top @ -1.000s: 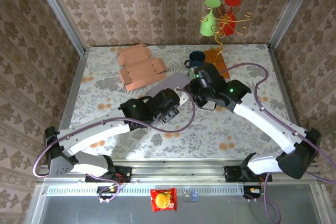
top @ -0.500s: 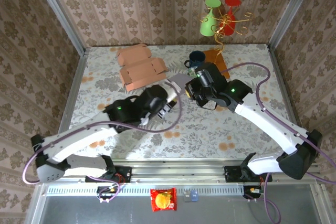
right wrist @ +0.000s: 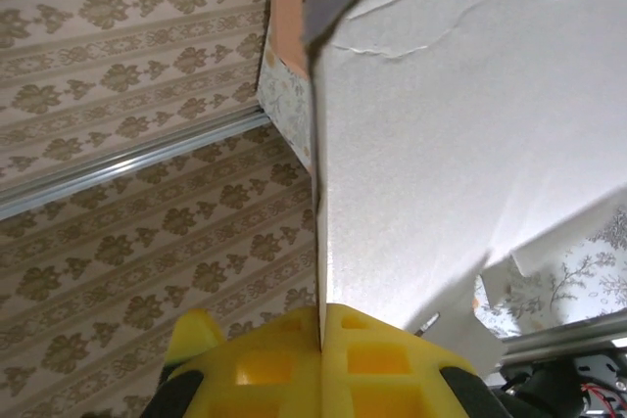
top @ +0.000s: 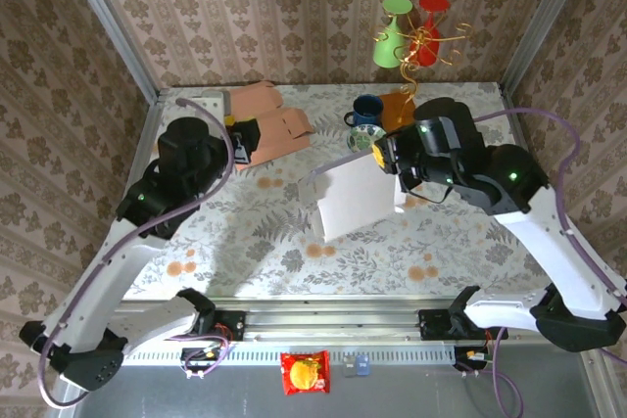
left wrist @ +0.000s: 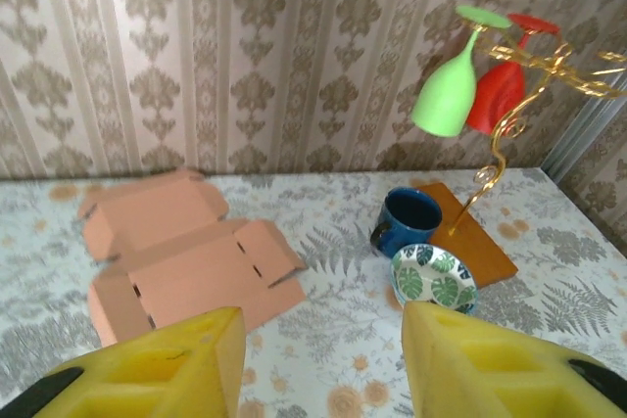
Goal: Fold the paper box
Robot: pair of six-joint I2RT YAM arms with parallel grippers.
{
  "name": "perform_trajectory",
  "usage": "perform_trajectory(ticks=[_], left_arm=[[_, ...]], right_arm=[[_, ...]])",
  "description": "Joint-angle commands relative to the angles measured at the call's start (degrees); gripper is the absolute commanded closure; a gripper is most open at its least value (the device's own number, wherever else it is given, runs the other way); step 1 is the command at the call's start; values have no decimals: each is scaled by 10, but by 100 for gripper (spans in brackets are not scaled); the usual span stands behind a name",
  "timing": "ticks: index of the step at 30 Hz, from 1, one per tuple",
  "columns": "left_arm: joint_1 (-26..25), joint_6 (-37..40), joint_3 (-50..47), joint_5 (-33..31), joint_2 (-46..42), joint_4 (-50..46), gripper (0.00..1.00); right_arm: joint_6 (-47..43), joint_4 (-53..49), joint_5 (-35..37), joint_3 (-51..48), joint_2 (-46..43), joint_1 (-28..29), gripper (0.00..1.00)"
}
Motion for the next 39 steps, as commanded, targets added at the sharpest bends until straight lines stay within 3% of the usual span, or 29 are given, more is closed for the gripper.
perform_trajectory(ticks=[1,4,12,17,29,34,39], left_arm=[[43,-90,-12,115,21,-9,56],[61,-117,-1,172,55,-14,58],[61,-185,63,247,128,-86,64],[48,-199,59,248,150,-125,65],[71,-180,-92,226,117,-55,63],[149,-225,-195,284,81,15,63],[172,-183,-238,294,71,39,63]], right_arm=[[29,-61,57,8,-1,2,100],[46,21,41,-67,1,-8,100],[43,221,13,-219,41,-42,100],[53,381,-22,-314,71,-70,100],[-45,543,-109,-372,145,-113,100],[-104,568,-142,-402,154,-123,100],[-142,590,-162,-428,159,-131,100]])
